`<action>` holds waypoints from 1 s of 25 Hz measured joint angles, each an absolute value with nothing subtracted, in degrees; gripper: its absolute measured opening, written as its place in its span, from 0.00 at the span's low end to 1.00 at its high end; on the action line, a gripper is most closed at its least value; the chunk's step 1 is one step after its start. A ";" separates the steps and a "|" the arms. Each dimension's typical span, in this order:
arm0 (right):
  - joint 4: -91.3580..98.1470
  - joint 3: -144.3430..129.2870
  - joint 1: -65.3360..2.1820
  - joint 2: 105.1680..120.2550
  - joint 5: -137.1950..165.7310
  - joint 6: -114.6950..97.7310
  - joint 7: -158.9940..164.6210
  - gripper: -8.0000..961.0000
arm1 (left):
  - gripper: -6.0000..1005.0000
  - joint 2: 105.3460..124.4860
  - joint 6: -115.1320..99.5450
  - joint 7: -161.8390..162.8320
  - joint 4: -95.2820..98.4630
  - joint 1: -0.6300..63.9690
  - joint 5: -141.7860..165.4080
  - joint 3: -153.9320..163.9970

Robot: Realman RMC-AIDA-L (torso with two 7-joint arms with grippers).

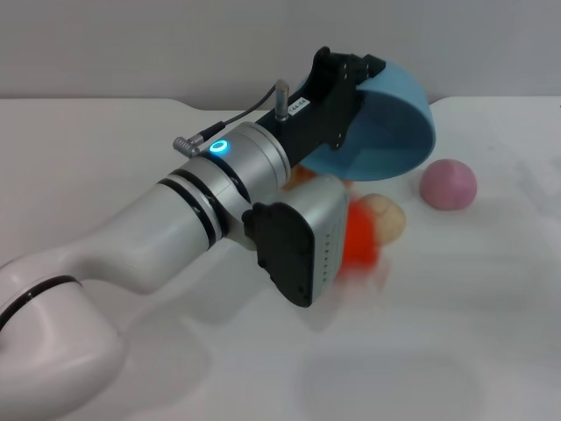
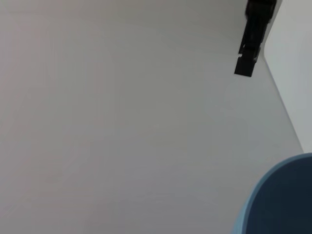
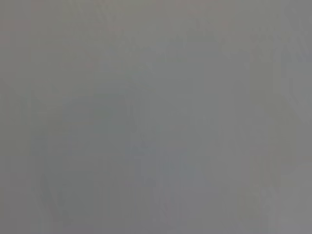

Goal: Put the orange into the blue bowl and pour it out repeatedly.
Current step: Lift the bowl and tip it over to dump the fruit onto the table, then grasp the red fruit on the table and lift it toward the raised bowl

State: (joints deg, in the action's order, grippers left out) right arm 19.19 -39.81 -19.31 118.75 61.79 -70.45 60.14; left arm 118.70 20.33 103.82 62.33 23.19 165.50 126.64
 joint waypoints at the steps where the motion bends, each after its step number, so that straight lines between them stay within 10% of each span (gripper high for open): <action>1: 19.11 -39.82 -19.38 118.77 61.78 -70.42 60.14 0.76 | 0.01 118.69 21.16 103.67 62.27 22.94 165.48 126.75; 20: 23.14 -39.95 -18.89 117.96 62.38 -70.12 62.20 0.76 | 0.01 118.24 -36.56 131.46 64.12 36.00 131.94 94.65; 25: 28.78 -40.09 -20.50 114.96 74.86 -70.00 75.61 0.76 | 0.01 118.12 -44.85 134.59 63.72 36.72 130.77 89.11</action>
State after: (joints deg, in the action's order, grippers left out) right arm 28.78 -40.09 -20.50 114.96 74.86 -70.00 75.61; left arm 118.12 -44.85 134.59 63.72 36.72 130.77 89.11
